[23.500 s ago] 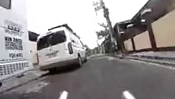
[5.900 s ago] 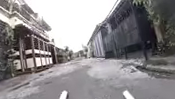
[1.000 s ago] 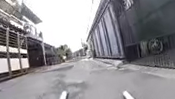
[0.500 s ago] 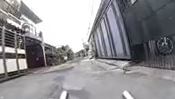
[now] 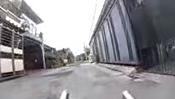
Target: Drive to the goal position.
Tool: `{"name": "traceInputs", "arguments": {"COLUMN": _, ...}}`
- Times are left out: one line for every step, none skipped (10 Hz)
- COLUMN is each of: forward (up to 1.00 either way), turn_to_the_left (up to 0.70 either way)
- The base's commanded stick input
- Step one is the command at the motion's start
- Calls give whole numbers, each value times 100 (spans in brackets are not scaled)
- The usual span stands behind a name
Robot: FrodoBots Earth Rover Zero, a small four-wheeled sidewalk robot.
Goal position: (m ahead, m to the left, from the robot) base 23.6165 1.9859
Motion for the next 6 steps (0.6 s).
{"name": "traceInputs", "arguments": {"forward": 85, "turn_to_the_left": 0}}
{"name": "traceInputs", "arguments": {"forward": 85, "turn_to_the_left": 0}}
{"name": "traceInputs", "arguments": {"forward": 85, "turn_to_the_left": 0}}
{"name": "traceInputs", "arguments": {"forward": 85, "turn_to_the_left": 0}}
{"name": "traceInputs", "arguments": {"forward": 85, "turn_to_the_left": 0}}
{"name": "traceInputs", "arguments": {"forward": 85, "turn_to_the_left": 0}}
